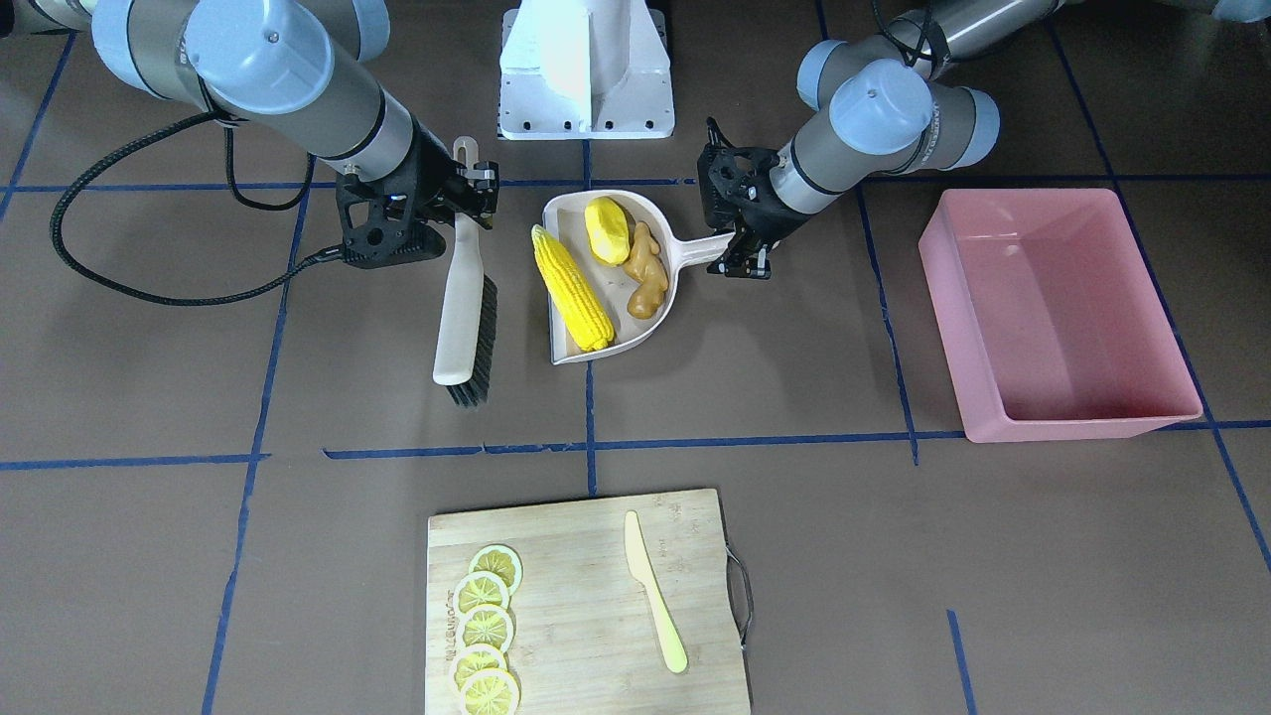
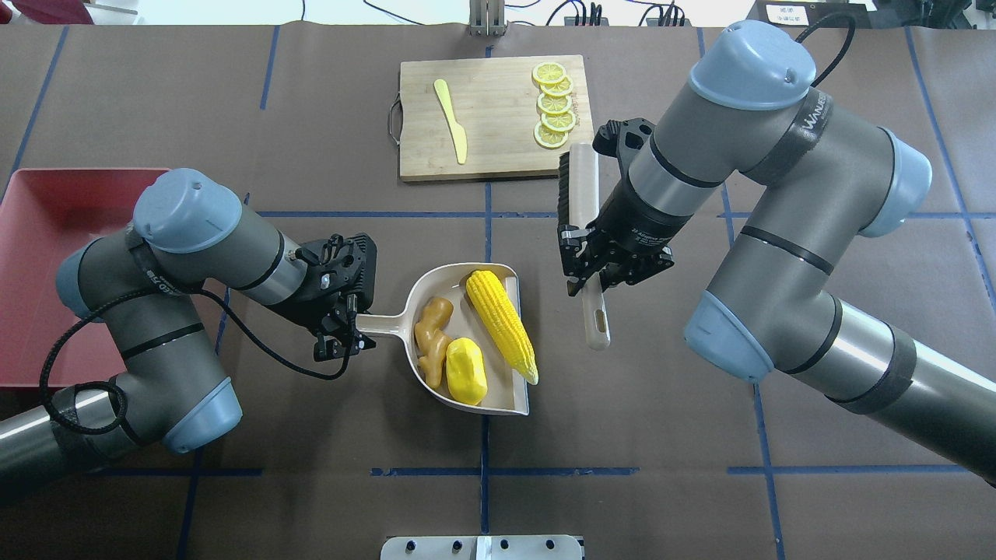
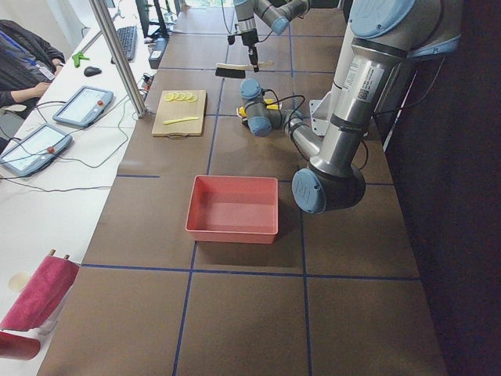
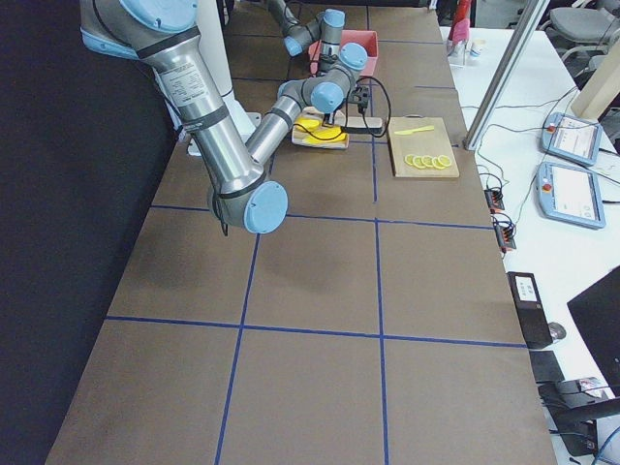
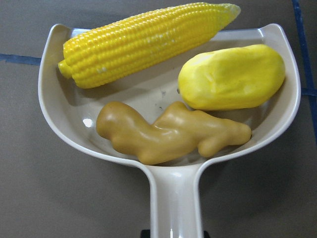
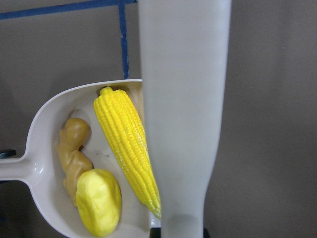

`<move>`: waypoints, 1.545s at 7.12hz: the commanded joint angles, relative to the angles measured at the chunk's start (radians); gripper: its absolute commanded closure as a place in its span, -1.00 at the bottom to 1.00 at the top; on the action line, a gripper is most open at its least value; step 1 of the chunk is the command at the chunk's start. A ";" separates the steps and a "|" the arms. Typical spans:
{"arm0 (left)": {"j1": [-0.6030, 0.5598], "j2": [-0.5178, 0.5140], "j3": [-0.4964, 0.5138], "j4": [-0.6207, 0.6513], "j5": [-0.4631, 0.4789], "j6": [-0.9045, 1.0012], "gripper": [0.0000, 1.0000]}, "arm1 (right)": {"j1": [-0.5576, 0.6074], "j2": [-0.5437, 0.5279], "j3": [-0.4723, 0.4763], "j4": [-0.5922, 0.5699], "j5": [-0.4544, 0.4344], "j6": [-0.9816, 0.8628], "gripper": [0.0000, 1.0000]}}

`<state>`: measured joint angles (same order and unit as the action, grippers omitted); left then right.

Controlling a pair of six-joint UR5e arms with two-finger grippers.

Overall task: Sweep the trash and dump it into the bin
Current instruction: 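Push the items deeper into the dustpan with the brush, right gripper, then lift the dustpan with the left gripper while the right withdraws the brush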

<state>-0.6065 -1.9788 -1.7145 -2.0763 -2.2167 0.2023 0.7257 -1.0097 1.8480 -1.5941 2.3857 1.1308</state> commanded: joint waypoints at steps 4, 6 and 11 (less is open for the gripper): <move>-0.009 0.023 0.013 -0.089 -0.021 -0.032 1.00 | -0.025 -0.030 0.000 -0.006 -0.043 -0.009 1.00; -0.009 0.023 0.058 -0.247 -0.029 -0.104 1.00 | -0.022 -0.033 0.007 -0.006 -0.043 -0.009 1.00; -0.015 0.023 0.107 -0.499 -0.028 -0.269 1.00 | 0.030 -0.171 0.083 -0.006 -0.043 -0.086 1.00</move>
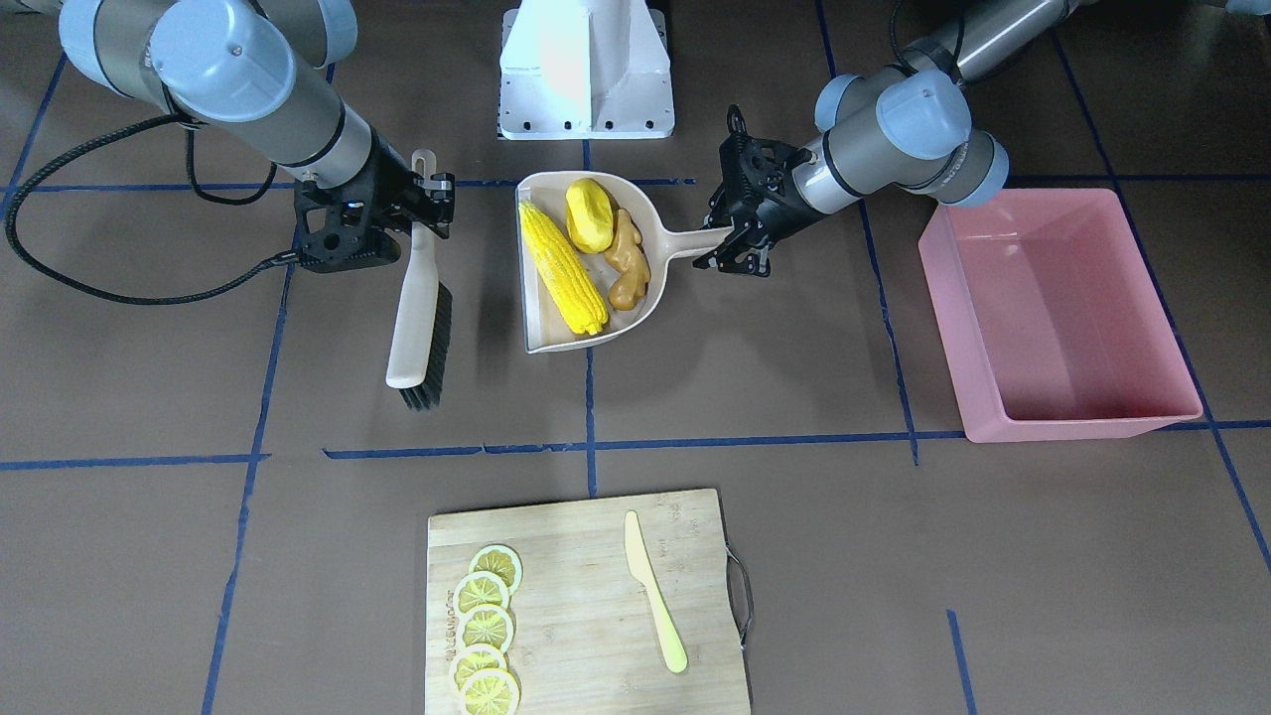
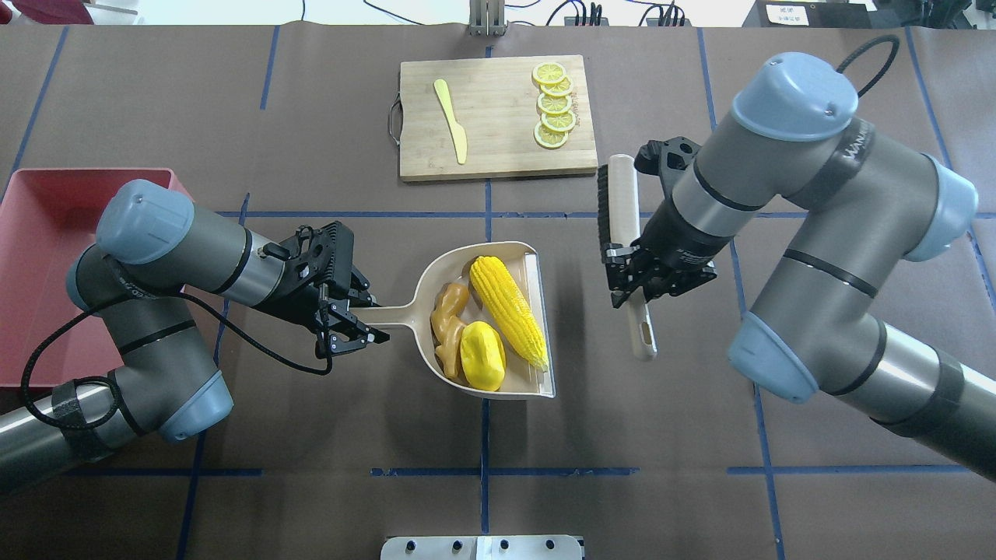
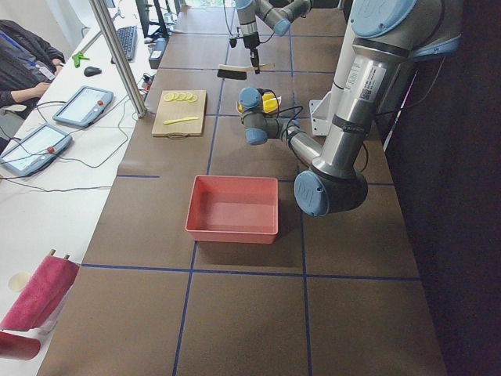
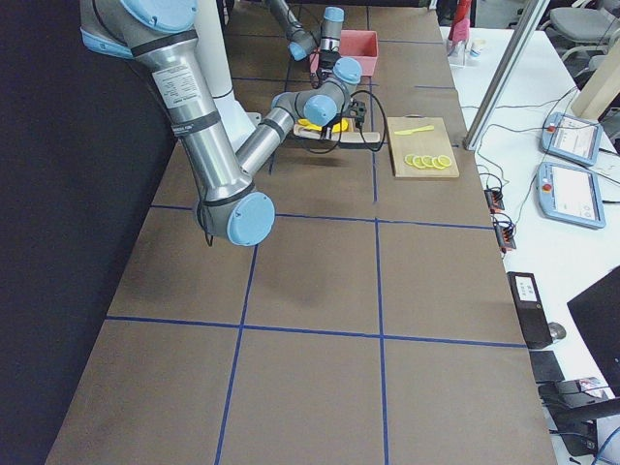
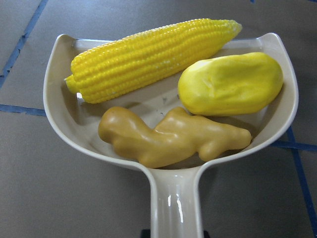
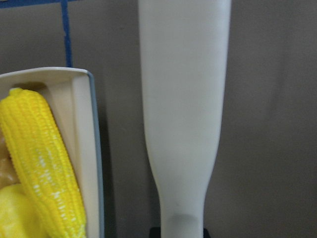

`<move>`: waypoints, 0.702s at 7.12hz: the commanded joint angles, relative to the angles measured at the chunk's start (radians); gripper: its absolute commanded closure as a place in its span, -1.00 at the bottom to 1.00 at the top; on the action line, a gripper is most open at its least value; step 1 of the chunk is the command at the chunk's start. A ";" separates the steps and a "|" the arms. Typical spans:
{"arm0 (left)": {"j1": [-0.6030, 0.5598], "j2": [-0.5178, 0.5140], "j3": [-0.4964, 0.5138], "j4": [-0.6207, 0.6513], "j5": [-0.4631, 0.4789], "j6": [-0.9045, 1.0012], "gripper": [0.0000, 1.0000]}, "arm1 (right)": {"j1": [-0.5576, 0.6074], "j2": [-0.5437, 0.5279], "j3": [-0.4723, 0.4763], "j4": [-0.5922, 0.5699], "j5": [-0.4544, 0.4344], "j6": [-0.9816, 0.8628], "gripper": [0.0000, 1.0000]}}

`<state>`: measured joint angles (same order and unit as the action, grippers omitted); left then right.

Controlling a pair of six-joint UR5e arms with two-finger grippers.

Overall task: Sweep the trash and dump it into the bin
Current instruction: 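Lift the dustpan with the left gripper while the right withdraws the brush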

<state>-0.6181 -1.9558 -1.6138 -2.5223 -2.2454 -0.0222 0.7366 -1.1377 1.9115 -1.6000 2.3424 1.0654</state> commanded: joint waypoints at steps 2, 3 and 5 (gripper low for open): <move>-0.073 -0.002 0.003 -0.067 -0.002 -0.105 1.00 | 0.067 -0.176 0.104 0.000 -0.003 -0.033 1.00; -0.113 0.000 0.000 -0.063 -0.043 -0.107 1.00 | 0.096 -0.254 0.133 0.000 -0.005 -0.092 0.99; -0.195 0.067 -0.050 -0.052 -0.095 -0.105 1.00 | 0.159 -0.383 0.135 0.005 -0.024 -0.229 0.97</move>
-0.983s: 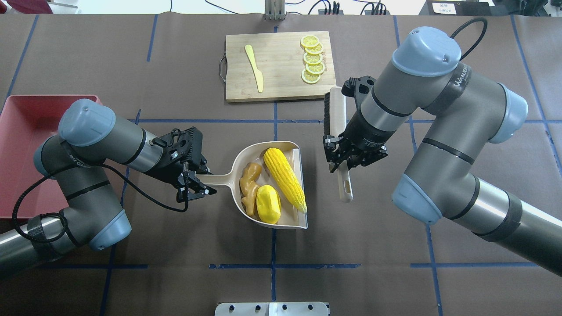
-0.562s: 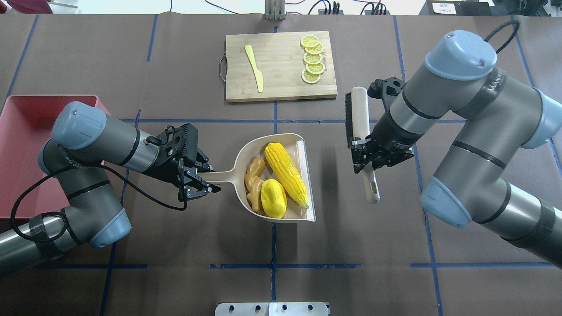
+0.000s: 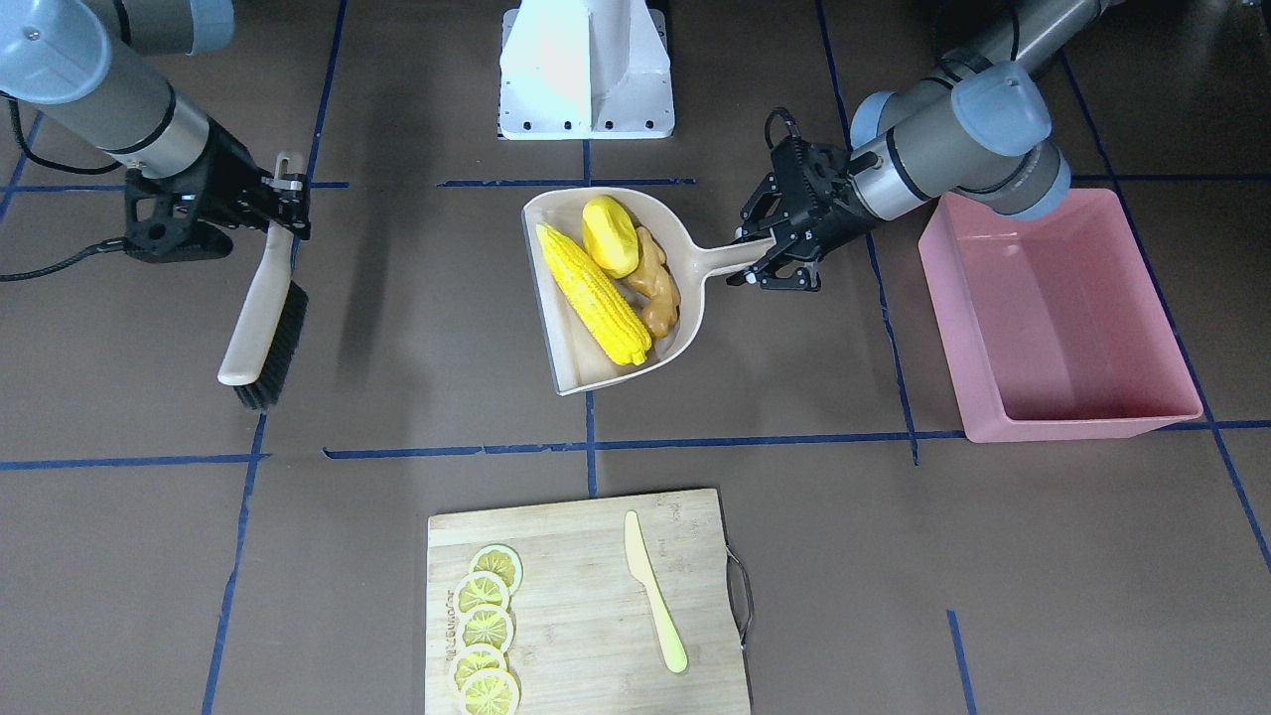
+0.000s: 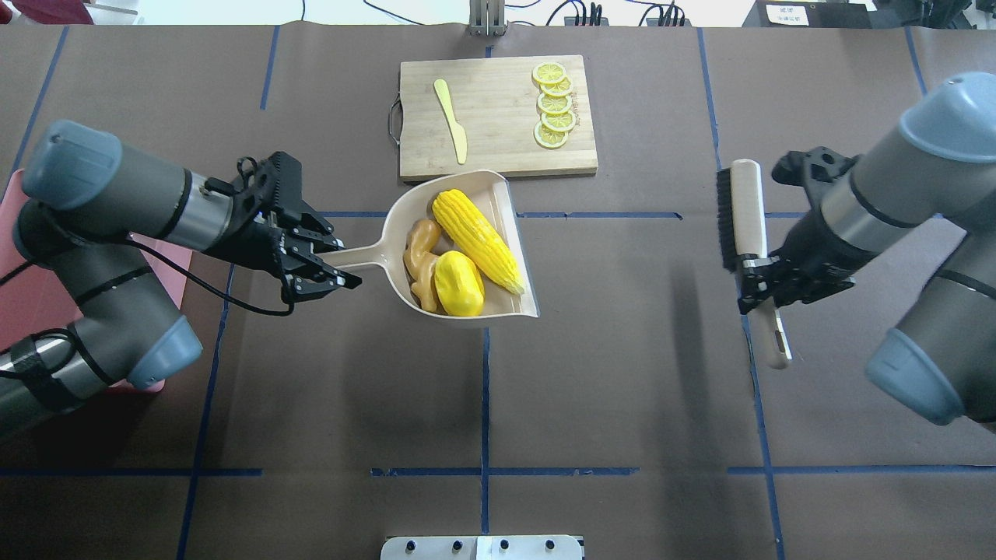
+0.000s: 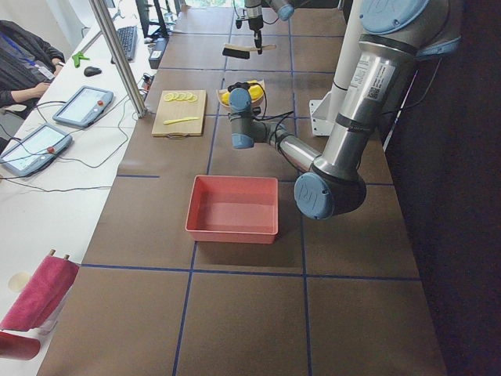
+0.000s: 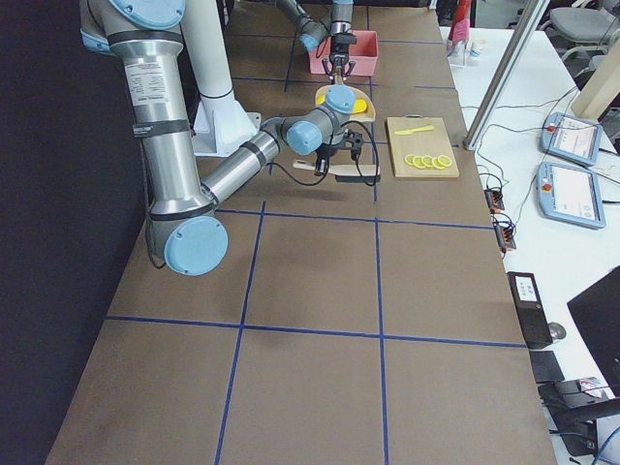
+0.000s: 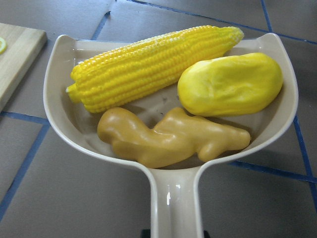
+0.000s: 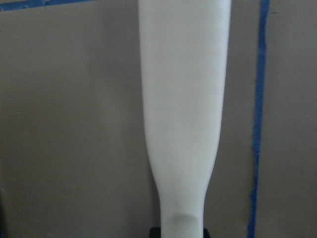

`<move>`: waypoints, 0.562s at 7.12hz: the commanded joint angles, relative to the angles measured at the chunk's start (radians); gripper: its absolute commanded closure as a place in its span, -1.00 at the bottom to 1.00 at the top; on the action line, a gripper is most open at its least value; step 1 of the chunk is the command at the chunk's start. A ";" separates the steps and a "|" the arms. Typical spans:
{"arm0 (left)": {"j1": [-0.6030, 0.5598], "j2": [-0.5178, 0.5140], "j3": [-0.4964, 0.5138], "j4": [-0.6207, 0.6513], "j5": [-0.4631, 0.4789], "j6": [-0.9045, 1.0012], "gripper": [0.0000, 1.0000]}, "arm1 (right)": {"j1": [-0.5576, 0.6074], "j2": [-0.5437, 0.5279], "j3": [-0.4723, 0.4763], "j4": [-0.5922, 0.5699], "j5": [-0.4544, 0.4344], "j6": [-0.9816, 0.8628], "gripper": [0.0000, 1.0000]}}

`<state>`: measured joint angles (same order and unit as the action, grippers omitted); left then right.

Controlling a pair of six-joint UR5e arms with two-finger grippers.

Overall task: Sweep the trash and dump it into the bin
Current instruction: 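Carry the loaded dustpan with the left gripper over the pink bin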

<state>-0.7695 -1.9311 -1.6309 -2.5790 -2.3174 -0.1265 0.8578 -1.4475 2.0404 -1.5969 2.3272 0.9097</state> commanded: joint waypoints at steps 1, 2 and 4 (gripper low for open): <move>-0.085 0.091 -0.109 0.067 -0.045 0.004 1.00 | 0.068 -0.118 0.006 0.002 -0.009 -0.124 0.98; -0.114 0.157 -0.221 0.160 -0.046 0.008 1.00 | 0.099 -0.155 0.006 0.002 -0.009 -0.179 0.98; -0.178 0.281 -0.324 0.183 -0.072 0.024 1.00 | 0.101 -0.175 0.004 0.003 -0.026 -0.184 0.98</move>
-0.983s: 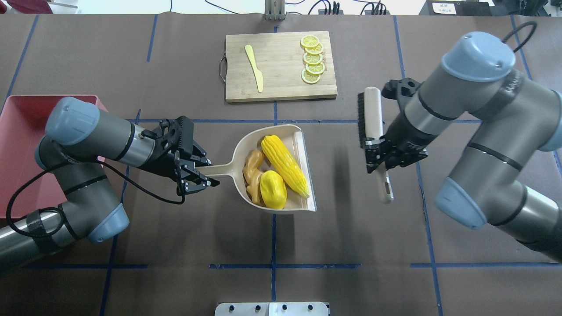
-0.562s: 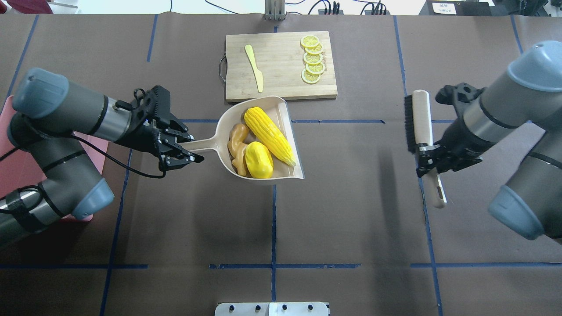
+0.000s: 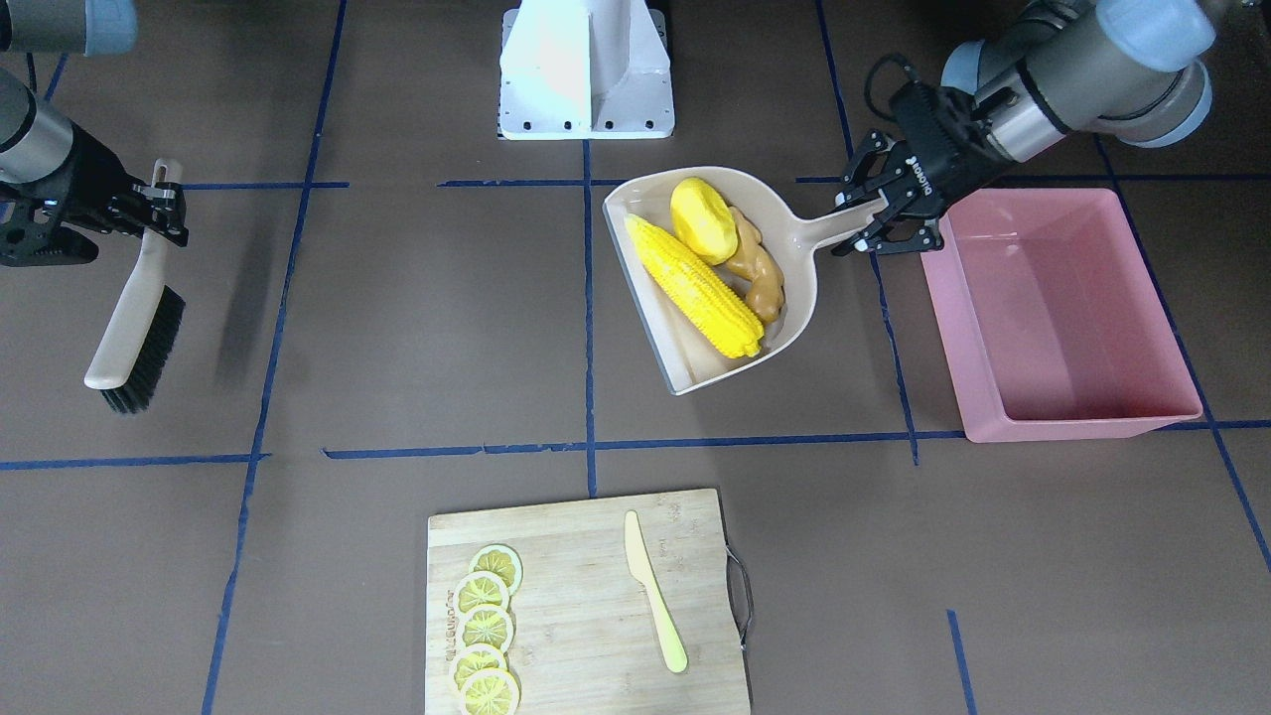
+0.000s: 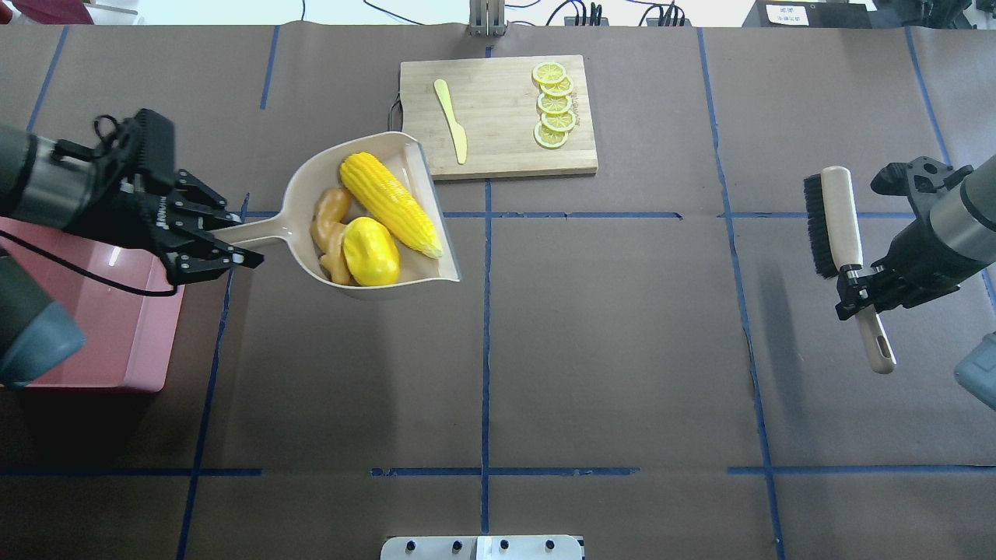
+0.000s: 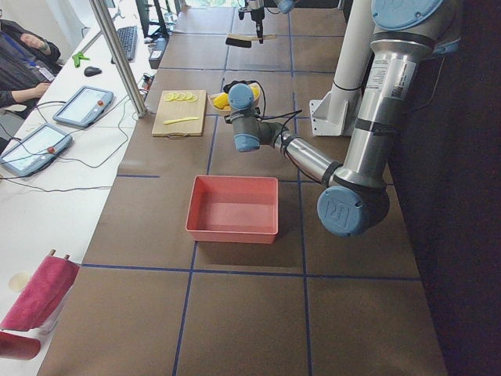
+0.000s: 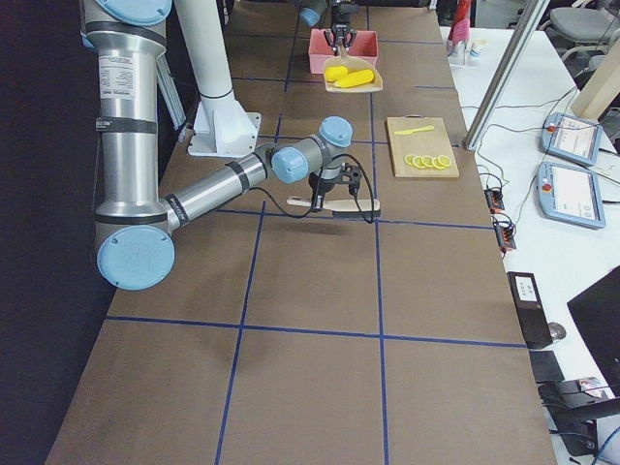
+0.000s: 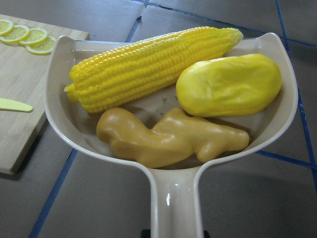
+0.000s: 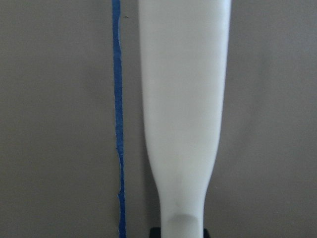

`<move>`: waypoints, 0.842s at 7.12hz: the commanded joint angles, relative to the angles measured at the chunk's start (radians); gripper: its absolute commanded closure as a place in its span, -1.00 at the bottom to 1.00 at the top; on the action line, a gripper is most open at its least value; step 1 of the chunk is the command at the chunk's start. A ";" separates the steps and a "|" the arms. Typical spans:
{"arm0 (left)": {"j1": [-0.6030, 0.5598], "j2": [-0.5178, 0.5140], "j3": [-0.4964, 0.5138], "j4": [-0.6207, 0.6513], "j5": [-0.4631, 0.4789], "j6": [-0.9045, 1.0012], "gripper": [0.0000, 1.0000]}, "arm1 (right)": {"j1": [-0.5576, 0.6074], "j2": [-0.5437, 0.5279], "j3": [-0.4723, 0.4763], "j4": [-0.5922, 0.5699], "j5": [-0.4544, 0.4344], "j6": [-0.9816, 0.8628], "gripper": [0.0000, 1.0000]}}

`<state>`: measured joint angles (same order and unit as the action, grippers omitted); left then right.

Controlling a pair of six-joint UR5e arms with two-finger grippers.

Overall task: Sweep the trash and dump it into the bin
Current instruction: 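Carry the loaded dustpan with the left gripper over the pink bin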

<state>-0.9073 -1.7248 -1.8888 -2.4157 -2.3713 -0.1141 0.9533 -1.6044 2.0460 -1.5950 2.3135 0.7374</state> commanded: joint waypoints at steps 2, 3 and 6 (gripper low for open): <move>-0.119 0.180 -0.125 0.017 -0.058 0.030 1.00 | 0.001 -0.077 -0.007 0.006 -0.054 -0.064 0.98; -0.161 0.200 -0.125 0.020 -0.096 0.048 1.00 | -0.001 -0.112 -0.023 0.004 -0.065 -0.084 0.98; -0.226 0.226 -0.136 0.020 -0.103 0.050 1.00 | -0.030 -0.152 -0.087 0.004 -0.063 -0.085 0.98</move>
<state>-1.1018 -1.5130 -2.0176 -2.3958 -2.4695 -0.0665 0.9416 -1.7497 1.9938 -1.5967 2.2507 0.6533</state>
